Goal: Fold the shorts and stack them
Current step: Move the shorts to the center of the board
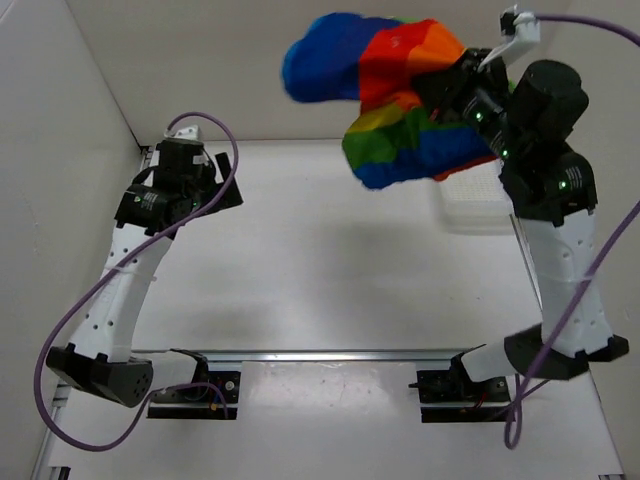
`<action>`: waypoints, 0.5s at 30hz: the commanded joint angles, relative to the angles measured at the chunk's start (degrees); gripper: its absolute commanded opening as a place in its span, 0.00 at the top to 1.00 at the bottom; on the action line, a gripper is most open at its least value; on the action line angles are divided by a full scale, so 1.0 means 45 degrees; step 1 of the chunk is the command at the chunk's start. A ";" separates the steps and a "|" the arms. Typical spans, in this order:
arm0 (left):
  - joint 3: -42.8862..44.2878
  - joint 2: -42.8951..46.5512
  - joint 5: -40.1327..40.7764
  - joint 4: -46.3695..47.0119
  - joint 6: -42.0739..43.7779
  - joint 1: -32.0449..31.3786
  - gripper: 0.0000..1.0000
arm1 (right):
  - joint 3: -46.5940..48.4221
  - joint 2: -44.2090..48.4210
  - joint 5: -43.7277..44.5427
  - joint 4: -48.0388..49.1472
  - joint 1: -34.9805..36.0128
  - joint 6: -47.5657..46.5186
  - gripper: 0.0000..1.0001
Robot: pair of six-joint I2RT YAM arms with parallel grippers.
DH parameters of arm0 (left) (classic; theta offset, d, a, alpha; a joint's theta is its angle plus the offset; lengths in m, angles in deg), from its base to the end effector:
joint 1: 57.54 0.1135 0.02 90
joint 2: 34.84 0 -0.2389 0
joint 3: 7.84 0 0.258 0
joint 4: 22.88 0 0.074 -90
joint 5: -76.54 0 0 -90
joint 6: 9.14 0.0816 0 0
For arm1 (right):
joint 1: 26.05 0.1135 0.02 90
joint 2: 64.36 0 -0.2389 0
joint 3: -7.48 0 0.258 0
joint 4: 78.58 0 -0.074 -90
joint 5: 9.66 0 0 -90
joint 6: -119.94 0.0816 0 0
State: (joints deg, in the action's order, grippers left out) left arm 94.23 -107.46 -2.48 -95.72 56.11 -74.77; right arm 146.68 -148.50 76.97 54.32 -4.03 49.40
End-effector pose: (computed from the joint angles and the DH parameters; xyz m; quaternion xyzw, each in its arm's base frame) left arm 0.2771 -0.0697 0.3625 -0.0977 0.9097 -0.0590 0.3992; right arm 0.2738 0.1159 0.5842 -0.0368 0.6554 0.2851 0.6984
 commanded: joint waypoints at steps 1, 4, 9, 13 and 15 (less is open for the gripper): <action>0.1320 0.0902 0.0919 -0.1291 -0.0320 0.0839 0.01 | -0.3396 0.0121 0.1486 -0.0784 0.1350 0.0336 1.00; 0.2122 0.1060 0.1036 -0.1760 -0.0437 0.1095 0.01 | -0.6234 0.0299 0.1299 -0.0628 0.1962 0.0927 0.62; 0.1969 0.1313 0.0920 -0.2132 -0.0554 0.1388 0.01 | -0.5603 -0.2004 0.1390 -0.3982 0.2155 0.0772 0.03; 0.0857 0.1313 0.0412 -0.2016 -0.0554 0.1388 0.01 | -0.7374 0.0172 0.3482 -0.3696 0.2509 0.1259 0.04; 0.0170 0.1313 0.0042 -0.1588 -0.0554 0.1388 0.01 | -0.8994 0.1231 0.4166 -0.3227 0.2509 0.2000 0.18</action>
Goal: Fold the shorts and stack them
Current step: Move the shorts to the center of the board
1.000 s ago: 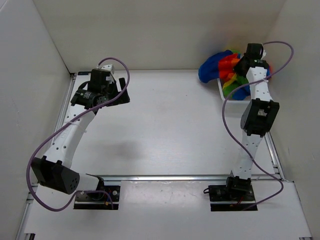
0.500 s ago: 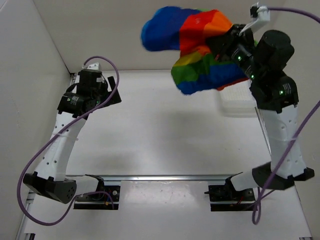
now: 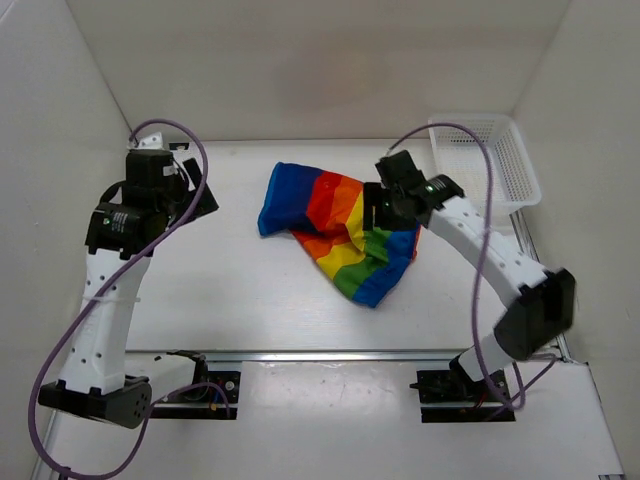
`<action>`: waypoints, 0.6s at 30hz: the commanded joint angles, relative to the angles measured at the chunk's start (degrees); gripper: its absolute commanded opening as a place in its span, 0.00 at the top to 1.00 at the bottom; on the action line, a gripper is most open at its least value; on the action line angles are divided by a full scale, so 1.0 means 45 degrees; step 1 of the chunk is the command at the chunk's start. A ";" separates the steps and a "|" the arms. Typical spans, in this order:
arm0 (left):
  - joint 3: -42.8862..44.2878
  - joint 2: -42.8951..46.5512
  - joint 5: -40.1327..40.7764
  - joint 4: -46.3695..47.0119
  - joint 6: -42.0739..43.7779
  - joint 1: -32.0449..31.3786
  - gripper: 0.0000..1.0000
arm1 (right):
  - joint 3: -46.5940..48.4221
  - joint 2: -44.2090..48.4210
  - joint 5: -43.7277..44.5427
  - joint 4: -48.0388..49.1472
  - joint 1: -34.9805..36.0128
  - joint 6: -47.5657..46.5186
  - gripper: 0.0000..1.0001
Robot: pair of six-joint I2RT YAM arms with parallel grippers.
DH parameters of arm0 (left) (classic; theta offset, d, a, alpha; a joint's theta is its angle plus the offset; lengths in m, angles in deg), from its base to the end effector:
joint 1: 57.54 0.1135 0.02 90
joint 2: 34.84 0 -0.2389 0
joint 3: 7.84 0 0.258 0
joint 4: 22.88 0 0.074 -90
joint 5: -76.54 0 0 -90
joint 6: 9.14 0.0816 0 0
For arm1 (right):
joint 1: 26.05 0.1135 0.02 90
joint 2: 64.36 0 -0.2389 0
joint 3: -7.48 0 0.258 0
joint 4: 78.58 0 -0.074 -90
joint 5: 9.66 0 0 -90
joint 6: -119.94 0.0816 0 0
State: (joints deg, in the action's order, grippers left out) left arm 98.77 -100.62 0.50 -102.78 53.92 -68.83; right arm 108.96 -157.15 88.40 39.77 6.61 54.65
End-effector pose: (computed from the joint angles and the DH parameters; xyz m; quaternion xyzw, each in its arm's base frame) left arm 0.2354 -0.0269 0.4035 -0.1738 0.8807 -0.0361 0.4392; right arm 0.3260 0.1954 0.2675 -0.0433 0.9451 0.0936 0.3100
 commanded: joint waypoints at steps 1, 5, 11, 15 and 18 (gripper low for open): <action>-0.1672 -0.0207 -0.1336 0.0215 0.0086 0.0067 0.06 | -0.1177 0.4185 0.1783 0.0125 0.0143 0.1089 0.31; -0.4116 -0.0070 -0.3779 0.1874 -0.0340 -0.0888 0.60 | -0.4570 0.6320 0.1670 0.0418 0.0143 0.2824 0.67; -0.5938 -0.2389 -0.5658 0.3907 -0.1494 -0.3640 0.68 | -0.8151 0.7652 -0.1239 0.1686 0.0845 0.5033 0.31; -0.4730 -0.4967 -0.5407 0.4065 -0.1768 -0.4599 0.21 | -1.0008 0.7769 -0.2509 0.3190 0.1314 0.7142 0.08; -0.3636 -0.6843 -0.5153 0.4182 -0.1885 -0.4601 0.09 | -1.0947 0.7769 -0.2512 0.4459 0.1432 0.8199 0.11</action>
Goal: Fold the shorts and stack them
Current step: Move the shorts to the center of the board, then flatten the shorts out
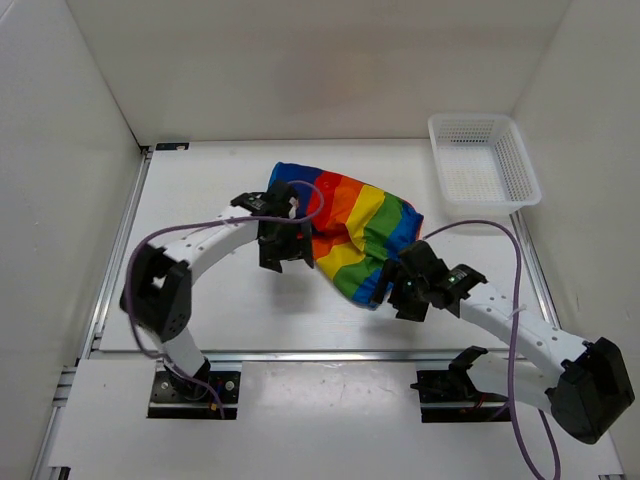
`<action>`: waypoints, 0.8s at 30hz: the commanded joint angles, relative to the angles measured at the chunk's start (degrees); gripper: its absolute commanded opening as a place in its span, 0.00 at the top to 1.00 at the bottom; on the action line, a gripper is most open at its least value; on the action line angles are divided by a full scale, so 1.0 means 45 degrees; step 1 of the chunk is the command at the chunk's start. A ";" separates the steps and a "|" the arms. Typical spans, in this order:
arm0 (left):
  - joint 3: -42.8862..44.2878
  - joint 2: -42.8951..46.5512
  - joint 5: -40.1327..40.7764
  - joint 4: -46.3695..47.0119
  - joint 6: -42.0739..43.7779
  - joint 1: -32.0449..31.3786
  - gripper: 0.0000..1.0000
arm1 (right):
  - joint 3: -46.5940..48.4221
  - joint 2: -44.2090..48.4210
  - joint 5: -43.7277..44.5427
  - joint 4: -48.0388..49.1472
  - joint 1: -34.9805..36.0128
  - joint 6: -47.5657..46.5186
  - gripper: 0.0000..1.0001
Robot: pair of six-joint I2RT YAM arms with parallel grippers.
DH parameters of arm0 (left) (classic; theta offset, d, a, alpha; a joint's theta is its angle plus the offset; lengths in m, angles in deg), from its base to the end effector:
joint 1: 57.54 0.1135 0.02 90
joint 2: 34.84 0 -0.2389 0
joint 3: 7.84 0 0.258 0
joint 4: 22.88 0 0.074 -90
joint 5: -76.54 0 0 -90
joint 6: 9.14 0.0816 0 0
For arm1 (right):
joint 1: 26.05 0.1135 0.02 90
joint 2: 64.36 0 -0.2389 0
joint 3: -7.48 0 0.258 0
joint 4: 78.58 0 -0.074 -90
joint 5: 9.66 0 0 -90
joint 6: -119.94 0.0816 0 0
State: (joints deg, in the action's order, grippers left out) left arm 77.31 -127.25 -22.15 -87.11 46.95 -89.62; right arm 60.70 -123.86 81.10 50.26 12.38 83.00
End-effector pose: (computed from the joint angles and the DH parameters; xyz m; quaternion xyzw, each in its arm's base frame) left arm 0.2774 -0.1884 0.1729 -0.0035 0.9842 -0.1500 0.0938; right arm 0.1878 0.1477 0.1600 0.1241 0.9518 0.1963 0.2002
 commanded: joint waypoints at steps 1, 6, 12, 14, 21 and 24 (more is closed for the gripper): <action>0.1427 -0.1395 -0.0120 0.0700 -0.0335 0.0018 0.06 | -0.0340 0.0217 -0.0562 0.2247 0.0150 0.2036 0.17; 0.3553 -0.4365 0.0113 0.0817 -0.0218 0.0018 0.05 | 0.0692 -0.2139 0.1430 0.1975 0.0774 0.0828 0.18; 0.4631 -0.6339 0.0349 0.0817 -0.0199 0.0388 0.07 | 0.1630 -0.4838 0.1610 0.2658 0.1029 0.0418 0.12; 0.4749 -0.6496 0.0484 0.0817 -0.0199 0.0390 0.15 | 0.1923 -0.5368 0.1979 0.2814 0.1029 0.0299 0.14; 0.5510 -0.6439 0.0621 0.0273 0.0249 0.0761 0.90 | 0.3950 -0.7379 0.2821 0.2233 0.0074 -0.1455 0.84; 0.6699 -0.5797 0.1635 -0.0762 0.0622 0.0877 0.90 | 0.4987 -0.7013 0.3482 0.1255 -0.0377 -0.2023 1.00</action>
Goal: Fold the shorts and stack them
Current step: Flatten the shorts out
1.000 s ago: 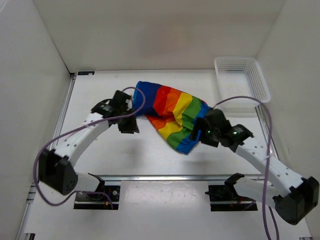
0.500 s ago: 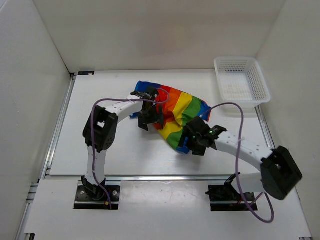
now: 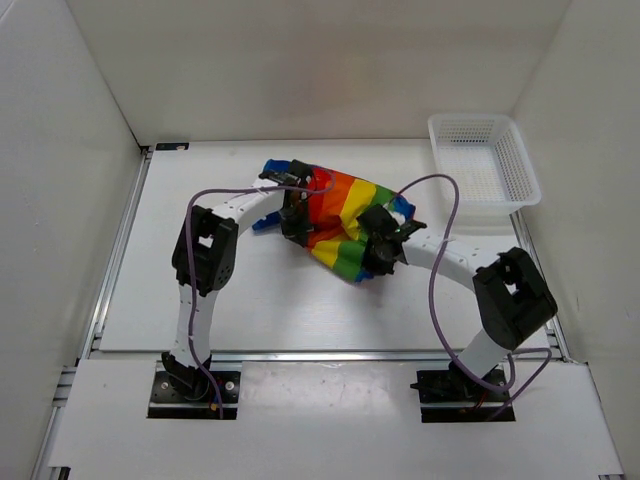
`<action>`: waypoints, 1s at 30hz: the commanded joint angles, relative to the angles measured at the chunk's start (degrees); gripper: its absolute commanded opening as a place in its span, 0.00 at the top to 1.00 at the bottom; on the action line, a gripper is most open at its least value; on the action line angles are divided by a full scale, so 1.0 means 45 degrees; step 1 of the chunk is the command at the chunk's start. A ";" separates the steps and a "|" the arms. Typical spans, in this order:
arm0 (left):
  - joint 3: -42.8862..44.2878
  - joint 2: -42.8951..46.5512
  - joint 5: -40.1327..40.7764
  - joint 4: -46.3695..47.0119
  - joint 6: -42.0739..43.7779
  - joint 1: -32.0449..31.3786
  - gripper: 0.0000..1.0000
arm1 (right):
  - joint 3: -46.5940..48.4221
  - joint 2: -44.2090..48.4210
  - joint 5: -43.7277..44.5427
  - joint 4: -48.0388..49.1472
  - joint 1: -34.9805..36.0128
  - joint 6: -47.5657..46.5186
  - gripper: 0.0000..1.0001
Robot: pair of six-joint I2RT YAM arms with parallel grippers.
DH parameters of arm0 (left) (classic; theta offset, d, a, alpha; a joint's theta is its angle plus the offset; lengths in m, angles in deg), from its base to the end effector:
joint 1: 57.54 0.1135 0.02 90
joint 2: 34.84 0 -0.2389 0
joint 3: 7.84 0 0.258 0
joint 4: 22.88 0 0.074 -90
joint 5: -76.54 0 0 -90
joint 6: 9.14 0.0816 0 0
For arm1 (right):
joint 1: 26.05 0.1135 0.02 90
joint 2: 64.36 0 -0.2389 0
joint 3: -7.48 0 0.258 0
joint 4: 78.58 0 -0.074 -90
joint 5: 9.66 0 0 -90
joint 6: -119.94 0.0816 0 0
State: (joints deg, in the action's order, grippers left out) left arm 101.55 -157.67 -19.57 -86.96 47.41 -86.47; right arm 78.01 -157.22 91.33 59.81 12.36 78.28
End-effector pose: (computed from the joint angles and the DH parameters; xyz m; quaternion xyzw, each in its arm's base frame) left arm 0.3756 -0.2175 0.1028 -0.0334 0.9921 -0.1015 0.0654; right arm 0.2747 0.1980 0.1156 0.1054 0.9643 0.0863 0.2272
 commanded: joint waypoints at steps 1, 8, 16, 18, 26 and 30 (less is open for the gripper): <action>0.1703 0.1179 0.1297 -0.1495 0.0713 0.0178 0.90 | 0.1859 0.0672 0.1521 -0.1431 -0.0488 -0.1459 1.00; 0.3892 0.4690 0.1670 -0.2301 0.1241 -0.0287 0.90 | 0.4327 0.4186 0.4510 -0.3623 -0.0489 -0.3416 1.00; -0.2604 0.7724 -0.0671 -0.0899 0.0481 -0.2380 0.58 | 0.2282 0.7078 0.5157 -0.5089 -0.0489 -0.2657 0.94; -0.3018 0.7376 -0.0403 -0.0897 0.0324 -0.2497 0.39 | 0.1146 0.7081 0.5372 -0.4915 -0.0489 -0.2245 0.68; -0.0246 0.6726 0.2310 -0.2907 0.0461 -0.2497 0.20 | 0.3255 0.5184 0.5276 -0.6143 -0.2032 -0.2109 0.32; -0.1784 0.8287 0.2803 -0.3044 -0.0240 -0.2380 0.46 | 0.1543 0.7870 0.4340 -0.6144 -0.2150 -0.1193 0.64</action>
State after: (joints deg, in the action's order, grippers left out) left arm 95.08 -129.21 -11.20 -98.13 48.00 -97.59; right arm 87.87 -132.04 112.53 34.89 3.16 69.84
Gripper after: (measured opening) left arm 0.575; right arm 0.398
